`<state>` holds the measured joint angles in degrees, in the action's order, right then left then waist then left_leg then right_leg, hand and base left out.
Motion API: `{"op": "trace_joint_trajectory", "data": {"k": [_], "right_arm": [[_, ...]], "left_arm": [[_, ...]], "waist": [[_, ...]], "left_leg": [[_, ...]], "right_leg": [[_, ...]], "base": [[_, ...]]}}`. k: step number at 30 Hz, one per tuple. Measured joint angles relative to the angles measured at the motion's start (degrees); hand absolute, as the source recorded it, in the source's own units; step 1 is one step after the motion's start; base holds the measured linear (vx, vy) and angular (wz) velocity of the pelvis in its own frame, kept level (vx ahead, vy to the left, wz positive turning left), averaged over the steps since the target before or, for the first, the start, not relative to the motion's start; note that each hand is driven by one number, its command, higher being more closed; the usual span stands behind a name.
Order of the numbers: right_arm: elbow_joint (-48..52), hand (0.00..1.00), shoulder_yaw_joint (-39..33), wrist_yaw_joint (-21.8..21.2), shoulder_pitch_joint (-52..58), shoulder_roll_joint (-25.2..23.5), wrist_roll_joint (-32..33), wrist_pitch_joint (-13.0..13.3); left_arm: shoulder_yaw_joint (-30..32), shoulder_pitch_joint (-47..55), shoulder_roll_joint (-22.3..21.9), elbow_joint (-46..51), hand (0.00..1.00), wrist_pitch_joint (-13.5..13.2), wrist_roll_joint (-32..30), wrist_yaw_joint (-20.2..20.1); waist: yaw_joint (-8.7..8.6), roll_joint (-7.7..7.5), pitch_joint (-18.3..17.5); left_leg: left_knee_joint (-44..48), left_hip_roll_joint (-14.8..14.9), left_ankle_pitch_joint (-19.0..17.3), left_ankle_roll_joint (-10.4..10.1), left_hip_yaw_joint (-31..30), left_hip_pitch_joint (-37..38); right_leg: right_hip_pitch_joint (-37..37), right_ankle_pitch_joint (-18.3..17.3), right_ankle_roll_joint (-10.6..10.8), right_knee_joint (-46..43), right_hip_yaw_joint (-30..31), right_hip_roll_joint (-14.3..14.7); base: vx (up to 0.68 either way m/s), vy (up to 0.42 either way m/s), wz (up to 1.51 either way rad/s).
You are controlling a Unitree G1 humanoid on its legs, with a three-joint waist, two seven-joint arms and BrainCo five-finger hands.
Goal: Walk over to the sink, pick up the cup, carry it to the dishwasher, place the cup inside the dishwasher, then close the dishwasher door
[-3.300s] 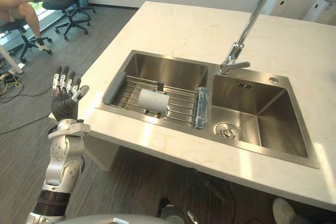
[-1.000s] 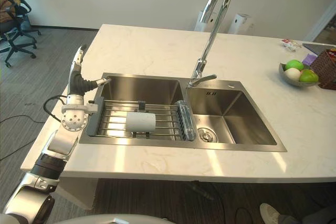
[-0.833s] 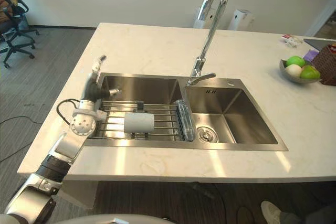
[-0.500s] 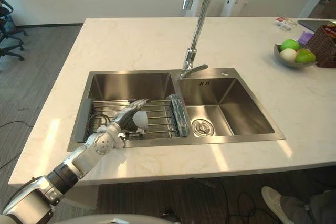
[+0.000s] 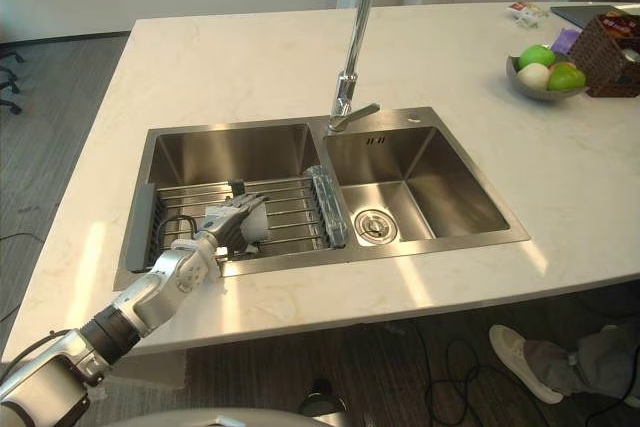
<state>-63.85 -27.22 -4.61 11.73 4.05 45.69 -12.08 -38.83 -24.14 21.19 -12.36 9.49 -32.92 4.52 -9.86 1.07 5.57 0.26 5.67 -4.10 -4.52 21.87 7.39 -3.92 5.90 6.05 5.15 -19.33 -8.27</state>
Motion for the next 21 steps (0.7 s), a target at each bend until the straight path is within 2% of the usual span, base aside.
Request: {"op": "trace_joint_trajectory", "data": {"k": [4, 9, 13, 15, 19, 21], "right_arm": [[-0.20, 0.00, -0.09, -0.31, -0.26, 0.31, -0.44, 0.02], [-0.16, 0.00, 0.01, -1.23, -0.83, 0.64, -1.30, 0.71], [-0.14, 0.00, 0.10, -1.25, -0.90, 0.73, -1.62, 1.14], [-0.13, 0.00, 0.16, -1.26, -0.90, 0.73, -1.61, 1.14], [-0.09, 0.00, 0.13, -1.31, -0.88, 0.76, -1.61, 1.15], [-0.09, 0.00, 0.13, -1.36, -0.88, 0.84, -1.61, 1.15]], "left_arm": [[0.06, -0.10, 1.10, -0.08, 0.00, -0.59, 0.51, 1.97], [0.28, 0.10, 1.29, -0.19, 0.00, -0.61, 7.70, 4.67], [0.60, 0.13, 1.29, -0.18, 0.00, -0.62, 6.13, 5.02], [0.86, 0.13, 1.29, -0.17, 0.00, -0.83, 2.11, 3.37], [1.16, 0.12, 1.27, -0.11, 0.00, -1.33, -1.20, -0.94], [1.19, 0.12, 1.19, 0.02, 0.00, -0.67, -2.94, -2.78]], "waist": [[0.03, 0.57, 0.82], [0.05, 0.87, 1.04], [0.09, 0.94, 1.09], [0.15, 0.95, 1.10], [0.20, 1.12, 1.18], [0.18, 1.24, 1.18]], "left_leg": [[0.02, -0.01, -0.06, -0.08, 0.01, 0.24], [0.08, -0.03, -0.06, -0.09, -0.06, 0.22], [0.04, -0.04, -0.06, -0.09, -0.12, 0.19], [0.00, -0.06, -0.06, -0.08, -0.15, 0.19], [-0.09, -0.11, -0.04, -0.06, -0.23, 0.22], [-0.24, -0.16, 0.03, 0.00, -0.38, 0.24]], "right_leg": [[-0.07, 0.09, 0.02, 0.02, -0.07, -0.05], [-0.07, 0.12, 0.01, 0.03, -0.13, -0.10], [-0.05, 0.12, 0.02, 0.03, -0.21, -0.10], [-0.06, 0.12, 0.02, 0.03, -0.33, -0.13], [-0.09, 0.12, 0.03, 0.03, -0.44, -0.17], [-0.11, 0.12, 0.03, 0.03, -0.52, -0.18]], "base": [[-0.03, -0.007, -0.01], [0.00, 0.000, 0.00], [0.00, 0.000, 0.00], [0.00, 0.000, 0.00], [0.00, 0.000, 0.00], [0.00, 0.000, 0.02]]}}
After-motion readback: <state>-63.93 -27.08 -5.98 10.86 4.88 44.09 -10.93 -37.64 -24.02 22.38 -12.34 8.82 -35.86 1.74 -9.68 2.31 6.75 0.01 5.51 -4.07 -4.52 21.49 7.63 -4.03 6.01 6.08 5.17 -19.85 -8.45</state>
